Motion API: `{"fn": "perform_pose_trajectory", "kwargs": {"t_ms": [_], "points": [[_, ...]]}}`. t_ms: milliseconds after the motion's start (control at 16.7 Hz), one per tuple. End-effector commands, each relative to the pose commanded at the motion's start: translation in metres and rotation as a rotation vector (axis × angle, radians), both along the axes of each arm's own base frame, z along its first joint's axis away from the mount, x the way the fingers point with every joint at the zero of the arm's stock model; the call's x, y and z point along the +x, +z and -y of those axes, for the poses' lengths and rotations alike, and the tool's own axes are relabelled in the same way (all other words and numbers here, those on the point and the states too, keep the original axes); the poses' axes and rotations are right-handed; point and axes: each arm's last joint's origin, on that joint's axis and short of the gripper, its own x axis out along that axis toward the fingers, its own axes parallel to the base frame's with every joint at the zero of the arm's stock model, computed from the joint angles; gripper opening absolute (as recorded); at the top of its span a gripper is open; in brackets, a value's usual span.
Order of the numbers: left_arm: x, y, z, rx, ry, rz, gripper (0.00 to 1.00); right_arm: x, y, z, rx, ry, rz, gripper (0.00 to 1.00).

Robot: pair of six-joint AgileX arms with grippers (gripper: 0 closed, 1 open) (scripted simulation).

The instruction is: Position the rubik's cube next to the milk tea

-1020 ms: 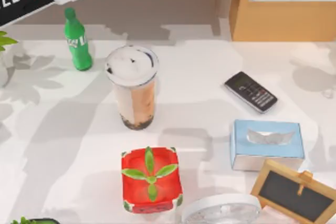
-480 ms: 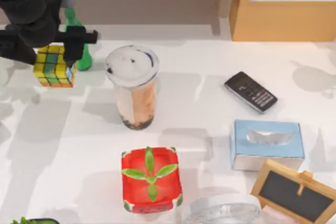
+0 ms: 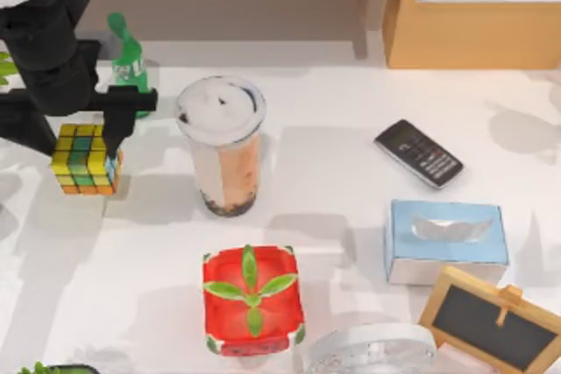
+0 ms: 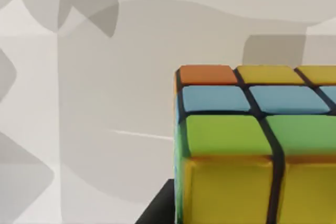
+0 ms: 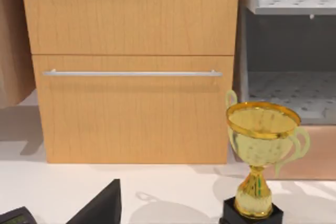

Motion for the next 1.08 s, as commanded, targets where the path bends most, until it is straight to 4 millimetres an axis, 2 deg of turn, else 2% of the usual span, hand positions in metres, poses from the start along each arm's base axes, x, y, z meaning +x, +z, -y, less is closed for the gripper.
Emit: {"fn": "perform_pose_trajectory", "kwargs": {"t_ms": [120, 300, 600, 720, 900, 1080], "points": [[0.001, 0.002, -0.002, -0.004, 0.002, 0.012, 0.0, 0.0, 0.0, 0.0, 0.0, 0.0, 0.0, 1.0], [0.007, 0.016, -0.008, -0.024, 0.001, 0.086, 0.0, 0.0, 0.0, 0.0, 0.0, 0.0, 0.0, 1.0], [0.013, 0.062, -0.017, -0.056, -0.041, 0.294, 0.0, 0.0, 0.0, 0.0, 0.0, 0.0, 0.0, 1.0], [0.013, 0.074, -0.019, -0.056, -0.059, 0.352, 0.0, 0.0, 0.0, 0.0, 0.0, 0.0, 0.0, 1.0], [0.012, 0.076, -0.018, -0.053, -0.073, 0.368, 0.0, 0.0, 0.0, 0.0, 0.0, 0.0, 0.0, 1.0], [0.009, 0.056, -0.014, -0.049, -0.059, 0.287, 0.0, 0.0, 0.0, 0.0, 0.0, 0.0, 0.0, 1.0]]}}
